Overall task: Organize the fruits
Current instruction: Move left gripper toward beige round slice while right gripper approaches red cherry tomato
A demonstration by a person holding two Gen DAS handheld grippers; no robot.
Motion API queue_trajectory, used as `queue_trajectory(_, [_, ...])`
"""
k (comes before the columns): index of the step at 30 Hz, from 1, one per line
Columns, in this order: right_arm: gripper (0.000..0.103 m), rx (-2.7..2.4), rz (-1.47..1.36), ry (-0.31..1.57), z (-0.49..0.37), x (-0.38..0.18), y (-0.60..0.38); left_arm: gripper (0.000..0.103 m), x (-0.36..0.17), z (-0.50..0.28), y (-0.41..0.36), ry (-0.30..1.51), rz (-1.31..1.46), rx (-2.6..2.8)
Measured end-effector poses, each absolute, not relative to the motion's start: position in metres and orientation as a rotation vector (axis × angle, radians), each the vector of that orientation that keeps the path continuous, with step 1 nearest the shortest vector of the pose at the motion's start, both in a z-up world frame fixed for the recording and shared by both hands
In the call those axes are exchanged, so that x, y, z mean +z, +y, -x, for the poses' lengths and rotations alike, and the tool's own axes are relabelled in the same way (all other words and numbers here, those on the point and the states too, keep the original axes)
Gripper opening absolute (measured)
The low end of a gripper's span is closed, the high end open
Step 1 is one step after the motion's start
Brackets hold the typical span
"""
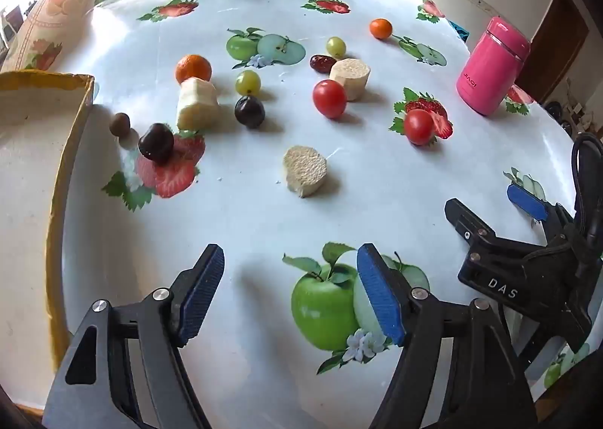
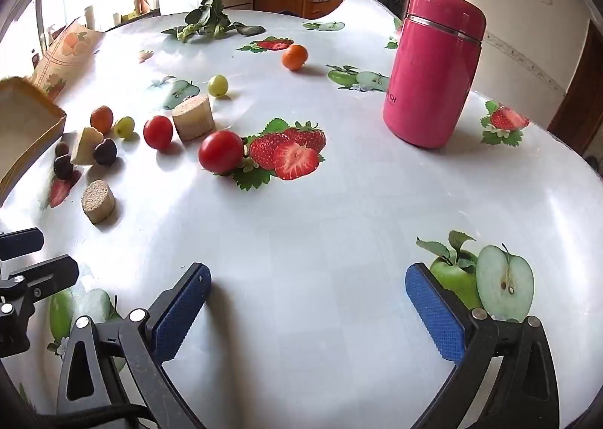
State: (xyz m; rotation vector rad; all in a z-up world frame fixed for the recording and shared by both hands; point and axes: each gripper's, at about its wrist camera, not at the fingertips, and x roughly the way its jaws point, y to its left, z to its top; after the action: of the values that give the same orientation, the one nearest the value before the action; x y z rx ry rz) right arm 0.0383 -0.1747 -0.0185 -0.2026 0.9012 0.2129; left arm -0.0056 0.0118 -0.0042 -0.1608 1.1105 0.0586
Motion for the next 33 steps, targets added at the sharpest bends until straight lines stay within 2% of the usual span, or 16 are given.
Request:
queue_trajectory(6, [0.102, 0.212, 0.203, 0.897, -0.039, -0.018, -0.175, 0.073, -0.015, 0.039, 0.045, 1.106, 0.202, 0.096])
queue_trajectory(16, [0.102, 0.212, 0.204, 0.895, -0.04, -0.018, -0.175, 0.073, 0.004, 0.075, 0.083, 1.117, 0.309, 0.116])
queue_trajectory(28, [0.102, 0.245, 0.224, 0.903, -0.04, -0.016, -0.172, 0.073, 0.046, 0.091, 0.061, 1.099, 0.227, 0.186])
queue_trajectory(33, [0.102, 0.287, 0.233, 0.945, -0.025, 0.002, -0.174, 0.073, 0.06, 0.091, 0.049, 1.069, 0.206, 0.206])
